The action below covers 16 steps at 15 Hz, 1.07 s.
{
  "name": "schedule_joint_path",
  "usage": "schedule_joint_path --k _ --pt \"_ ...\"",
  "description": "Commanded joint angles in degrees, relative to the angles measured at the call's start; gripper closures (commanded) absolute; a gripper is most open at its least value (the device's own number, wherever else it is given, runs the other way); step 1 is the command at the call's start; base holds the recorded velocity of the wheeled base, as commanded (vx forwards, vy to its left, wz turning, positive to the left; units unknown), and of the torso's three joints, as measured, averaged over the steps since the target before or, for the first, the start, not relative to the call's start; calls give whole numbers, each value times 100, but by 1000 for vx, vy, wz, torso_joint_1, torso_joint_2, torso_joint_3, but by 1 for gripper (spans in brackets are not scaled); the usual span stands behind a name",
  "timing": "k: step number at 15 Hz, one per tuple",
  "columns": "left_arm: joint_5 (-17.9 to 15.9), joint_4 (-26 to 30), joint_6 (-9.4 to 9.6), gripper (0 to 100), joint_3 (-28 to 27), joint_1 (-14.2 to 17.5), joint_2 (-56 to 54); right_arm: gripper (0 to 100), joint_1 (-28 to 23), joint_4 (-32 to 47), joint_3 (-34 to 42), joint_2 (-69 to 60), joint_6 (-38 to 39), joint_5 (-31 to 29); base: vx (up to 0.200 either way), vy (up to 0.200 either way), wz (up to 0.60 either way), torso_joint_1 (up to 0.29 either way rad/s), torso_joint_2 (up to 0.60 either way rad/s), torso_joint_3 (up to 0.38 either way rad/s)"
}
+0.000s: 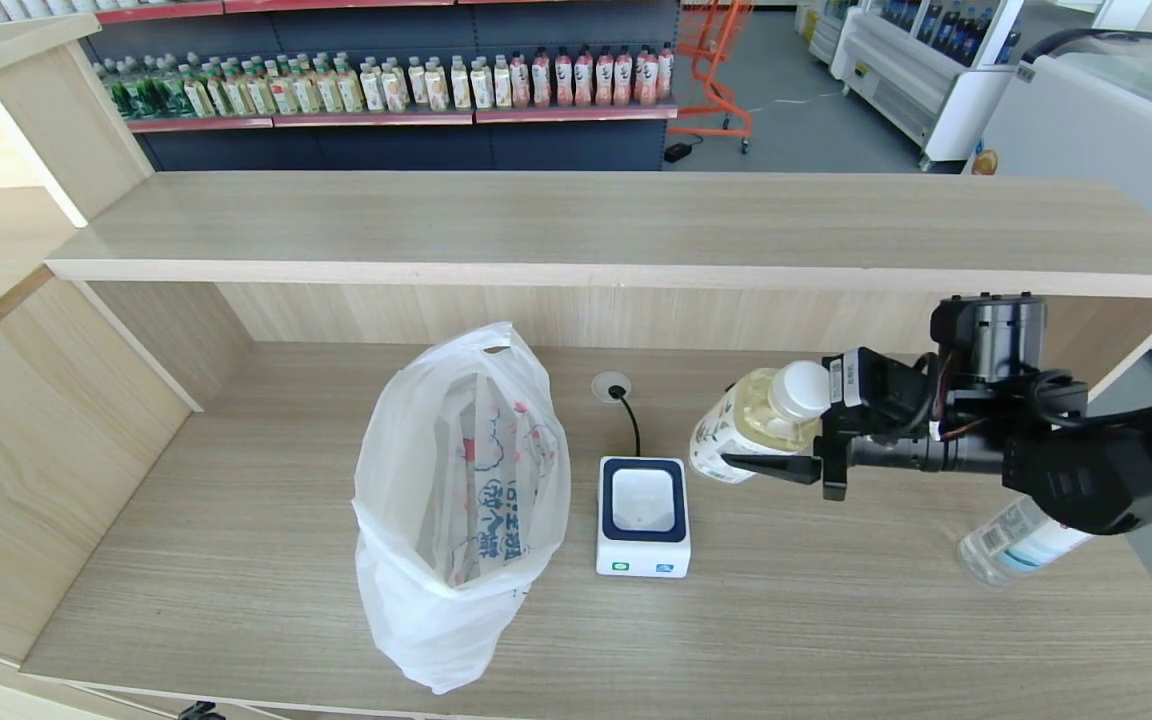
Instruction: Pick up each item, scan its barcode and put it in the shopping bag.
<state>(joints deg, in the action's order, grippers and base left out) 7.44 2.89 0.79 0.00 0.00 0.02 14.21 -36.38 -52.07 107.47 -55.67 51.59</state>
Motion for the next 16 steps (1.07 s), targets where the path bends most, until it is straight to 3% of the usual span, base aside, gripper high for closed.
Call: schedule_joint_path --k 1,7,16 --pt "3 1 0 0 0 0 -2 100 108 -1 -287 520 -145 193 0 0 0 0 0 0" --pt "3 1 0 0 0 0 6 100 257 -10 -462 942 -594 598 0 0 0 0 0 0" --pt "3 1 0 0 0 0 6 100 389 -10 -1499 1724 -1086 1090 0 0 0 0 0 0"
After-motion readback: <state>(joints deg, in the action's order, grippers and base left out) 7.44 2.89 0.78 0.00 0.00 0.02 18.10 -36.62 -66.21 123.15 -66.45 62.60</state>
